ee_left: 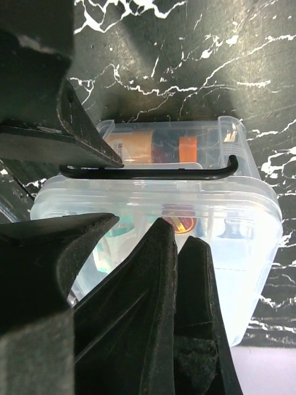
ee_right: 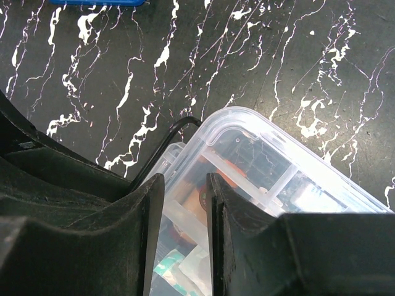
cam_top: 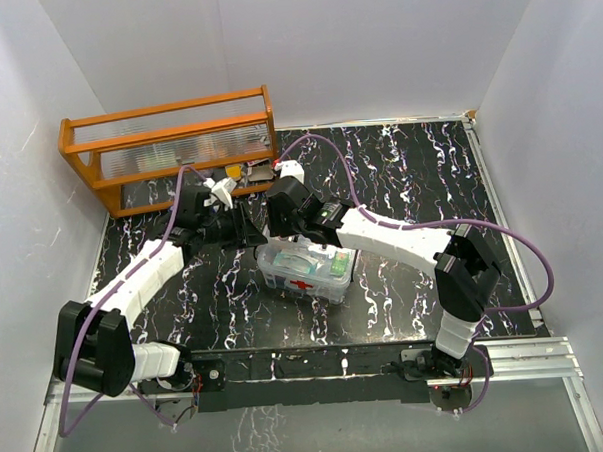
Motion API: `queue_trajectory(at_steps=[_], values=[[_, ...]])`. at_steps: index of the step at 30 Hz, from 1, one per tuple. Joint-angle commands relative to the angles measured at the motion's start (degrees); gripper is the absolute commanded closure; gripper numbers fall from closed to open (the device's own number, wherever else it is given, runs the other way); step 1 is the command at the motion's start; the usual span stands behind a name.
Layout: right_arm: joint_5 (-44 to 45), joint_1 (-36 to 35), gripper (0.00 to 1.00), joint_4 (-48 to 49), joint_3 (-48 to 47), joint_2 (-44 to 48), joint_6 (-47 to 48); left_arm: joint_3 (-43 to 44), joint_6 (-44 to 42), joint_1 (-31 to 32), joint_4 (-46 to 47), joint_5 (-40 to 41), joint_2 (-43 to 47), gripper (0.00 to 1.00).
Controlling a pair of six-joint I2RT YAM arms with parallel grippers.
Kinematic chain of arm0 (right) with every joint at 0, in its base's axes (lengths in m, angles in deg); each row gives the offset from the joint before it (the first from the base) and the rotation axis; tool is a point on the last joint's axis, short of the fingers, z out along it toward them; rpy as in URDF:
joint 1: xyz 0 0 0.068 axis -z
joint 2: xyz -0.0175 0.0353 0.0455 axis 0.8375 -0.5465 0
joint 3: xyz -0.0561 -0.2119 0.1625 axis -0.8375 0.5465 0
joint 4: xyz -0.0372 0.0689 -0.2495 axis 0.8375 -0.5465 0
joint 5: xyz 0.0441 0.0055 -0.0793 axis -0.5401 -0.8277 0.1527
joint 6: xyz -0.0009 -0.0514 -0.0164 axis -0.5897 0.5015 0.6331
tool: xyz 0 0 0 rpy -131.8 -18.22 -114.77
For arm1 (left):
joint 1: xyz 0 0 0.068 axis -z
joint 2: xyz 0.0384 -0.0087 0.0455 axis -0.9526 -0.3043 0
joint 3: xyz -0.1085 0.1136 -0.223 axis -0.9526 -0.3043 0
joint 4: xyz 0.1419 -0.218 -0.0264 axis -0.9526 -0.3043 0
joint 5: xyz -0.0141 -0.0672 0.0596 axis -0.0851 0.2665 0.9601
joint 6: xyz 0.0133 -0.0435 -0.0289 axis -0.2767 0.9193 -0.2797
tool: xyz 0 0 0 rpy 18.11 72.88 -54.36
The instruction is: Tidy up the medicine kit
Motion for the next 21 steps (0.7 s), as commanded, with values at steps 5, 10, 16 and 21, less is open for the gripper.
queue_trajectory(at_steps=[5, 10, 16, 21], values=[[-2.47, 0.65, 0.69, -12.40, 4.83, -5.02, -1.06, 6.59, -3.65, 7.12, -11.67, 12.22, 0.02, 0.76], [-2.76, 0.91, 0.69, -12.24, 5.01, -5.20, -1.49, 6.97, -3.84, 8.29, -11.94, 13.78, -0.44, 0.82], [-3.64, 1.58, 0.69, -11.35, 4.73, -4.23, -2.50, 7.57, -3.57, 8.60, -11.71, 13.05, -0.85, 0.87], [-4.39, 2.08, 0.69, -10.37, 3.61, -3.15, -3.13, 7.64, -3.48, 8.70, -11.66, 12.43, -0.77, 0.89]])
